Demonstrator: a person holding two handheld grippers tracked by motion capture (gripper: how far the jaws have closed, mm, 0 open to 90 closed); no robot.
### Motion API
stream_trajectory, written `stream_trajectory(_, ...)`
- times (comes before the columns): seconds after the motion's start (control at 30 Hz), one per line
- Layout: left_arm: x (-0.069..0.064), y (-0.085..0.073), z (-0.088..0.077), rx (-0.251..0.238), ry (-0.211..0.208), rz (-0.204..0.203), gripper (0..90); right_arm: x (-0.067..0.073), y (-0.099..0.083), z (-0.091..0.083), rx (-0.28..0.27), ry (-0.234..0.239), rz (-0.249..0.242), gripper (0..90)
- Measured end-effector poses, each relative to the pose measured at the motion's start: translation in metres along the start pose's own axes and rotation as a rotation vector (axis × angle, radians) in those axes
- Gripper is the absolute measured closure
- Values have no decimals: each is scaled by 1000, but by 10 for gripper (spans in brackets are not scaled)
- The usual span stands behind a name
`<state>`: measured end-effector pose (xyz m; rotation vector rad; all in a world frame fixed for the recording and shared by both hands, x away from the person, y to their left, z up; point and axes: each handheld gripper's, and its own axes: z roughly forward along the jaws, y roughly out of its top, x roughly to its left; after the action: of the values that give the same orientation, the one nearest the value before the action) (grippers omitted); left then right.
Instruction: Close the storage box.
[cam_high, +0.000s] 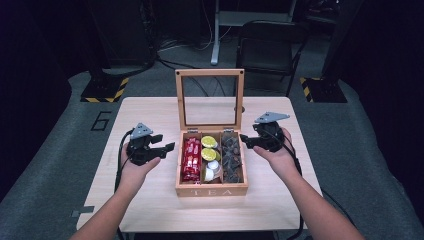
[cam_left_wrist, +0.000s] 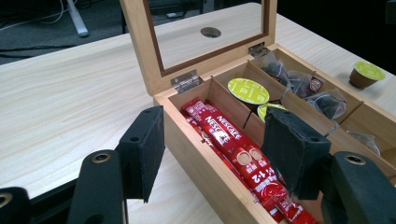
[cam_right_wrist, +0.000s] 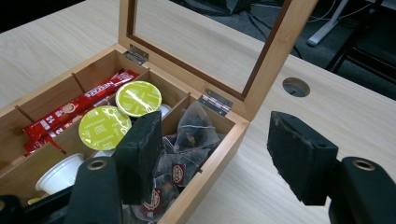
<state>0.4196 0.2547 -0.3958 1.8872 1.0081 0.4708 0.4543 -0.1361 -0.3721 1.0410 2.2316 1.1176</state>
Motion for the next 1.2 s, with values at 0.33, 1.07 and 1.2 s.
stream_trajectory(0.33,2,0,1,-2,2,-8,390,-1,9,8,-11,11,24,352)
stream_trajectory(1.07,3,0,2,11,-4,-2,391,-20,25,22,-5,-21,65,352)
stream_trajectory(1.2,2,1,2,4,1,0,390,-23,28,21,-5,-26,67,352)
